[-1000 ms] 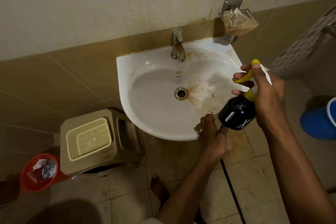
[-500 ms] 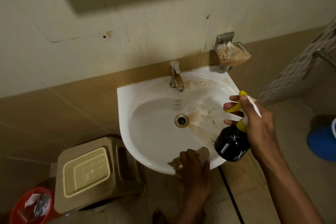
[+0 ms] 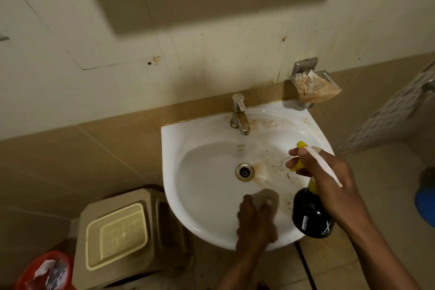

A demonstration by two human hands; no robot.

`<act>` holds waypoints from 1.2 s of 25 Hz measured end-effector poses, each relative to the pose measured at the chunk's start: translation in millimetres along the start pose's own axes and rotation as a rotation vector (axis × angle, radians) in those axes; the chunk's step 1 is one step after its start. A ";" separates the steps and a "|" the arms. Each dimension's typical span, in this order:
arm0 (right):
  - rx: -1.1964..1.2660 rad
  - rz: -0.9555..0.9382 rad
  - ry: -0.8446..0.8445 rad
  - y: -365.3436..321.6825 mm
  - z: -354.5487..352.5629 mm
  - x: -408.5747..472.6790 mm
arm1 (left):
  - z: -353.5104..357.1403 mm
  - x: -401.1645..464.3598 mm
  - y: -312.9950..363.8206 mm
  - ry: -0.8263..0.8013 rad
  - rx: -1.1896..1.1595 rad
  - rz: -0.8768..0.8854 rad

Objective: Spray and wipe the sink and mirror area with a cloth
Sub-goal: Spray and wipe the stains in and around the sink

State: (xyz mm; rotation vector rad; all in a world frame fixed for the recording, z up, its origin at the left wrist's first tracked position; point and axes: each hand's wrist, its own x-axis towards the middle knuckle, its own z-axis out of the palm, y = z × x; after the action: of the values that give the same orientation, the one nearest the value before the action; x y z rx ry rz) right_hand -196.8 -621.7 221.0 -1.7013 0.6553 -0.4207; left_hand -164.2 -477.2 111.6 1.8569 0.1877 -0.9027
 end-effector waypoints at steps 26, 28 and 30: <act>-0.093 0.039 -0.381 45.0 77.0 1.8 | -198.9 135.9 127.8 0.308 0.207 0.521; -0.056 0.040 -0.368 47.9 74.4 -0.1 | -211.6 150.6 147.9 0.093 0.370 0.370; -0.043 0.049 -0.363 50.4 72.8 -0.5 | -219.7 154.4 152.0 -0.027 0.399 0.340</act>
State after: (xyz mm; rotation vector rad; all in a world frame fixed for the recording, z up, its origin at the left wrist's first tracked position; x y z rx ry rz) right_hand -163.5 -572.5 155.4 -1.7405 0.4409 -0.0581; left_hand 130.6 -403.6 164.7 2.1546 -0.3412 -0.7627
